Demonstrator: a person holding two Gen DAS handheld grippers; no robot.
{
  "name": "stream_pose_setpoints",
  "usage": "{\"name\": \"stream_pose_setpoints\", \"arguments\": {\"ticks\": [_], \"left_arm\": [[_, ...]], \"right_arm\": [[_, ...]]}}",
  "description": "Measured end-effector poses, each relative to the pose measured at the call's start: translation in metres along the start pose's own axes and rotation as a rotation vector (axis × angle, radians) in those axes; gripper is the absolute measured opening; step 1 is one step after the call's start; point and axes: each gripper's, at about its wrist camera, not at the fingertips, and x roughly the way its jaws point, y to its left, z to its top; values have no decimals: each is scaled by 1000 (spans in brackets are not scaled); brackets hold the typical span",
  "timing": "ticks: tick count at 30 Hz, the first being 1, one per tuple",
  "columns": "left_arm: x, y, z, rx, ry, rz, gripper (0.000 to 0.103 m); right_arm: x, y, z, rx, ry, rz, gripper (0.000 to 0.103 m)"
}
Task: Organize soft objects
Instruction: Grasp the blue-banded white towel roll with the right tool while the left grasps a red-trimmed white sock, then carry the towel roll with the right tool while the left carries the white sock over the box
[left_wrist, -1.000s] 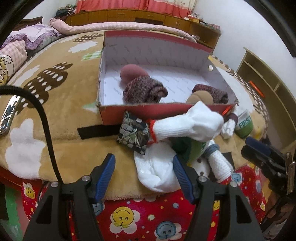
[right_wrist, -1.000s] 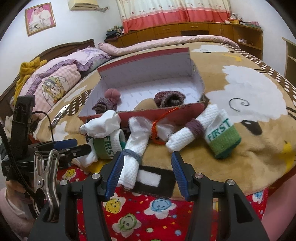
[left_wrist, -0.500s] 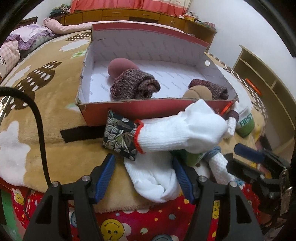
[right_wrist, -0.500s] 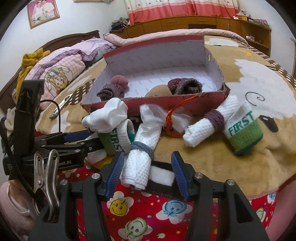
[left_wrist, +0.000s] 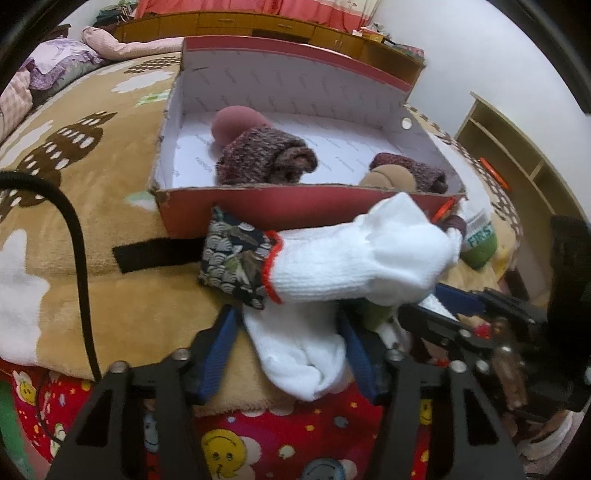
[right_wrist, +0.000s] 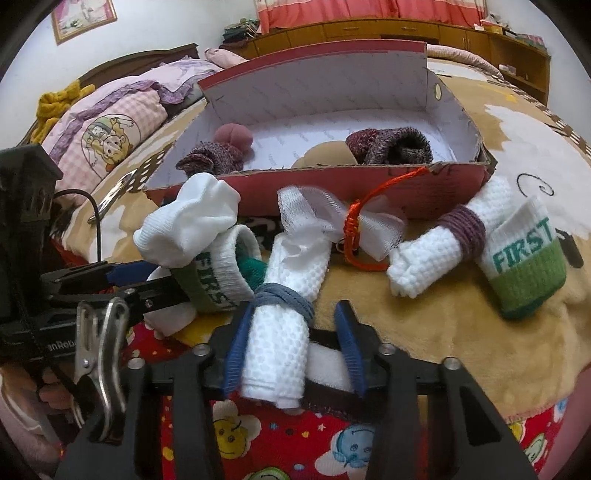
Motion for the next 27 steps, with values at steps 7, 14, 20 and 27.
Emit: {"name": "stream_pose_setpoints", "arguments": {"ticks": [7,14,20,27], "left_arm": [[-13,-4,-3,9,-7,-15,35],[-35,-5,-11,22,-26,-5,34],[-50,-4,-12,18,-54,5,34],[-66,-5,-11,13,-85,-8,34]], "right_arm": [[-14,1,-6,-19,-25,9,29],[-30,3,-12,-31,-48,18,28],[-41,1,-15,-26,-67,20,28],[-51,5,-14,-35,-90,24,28]]}}
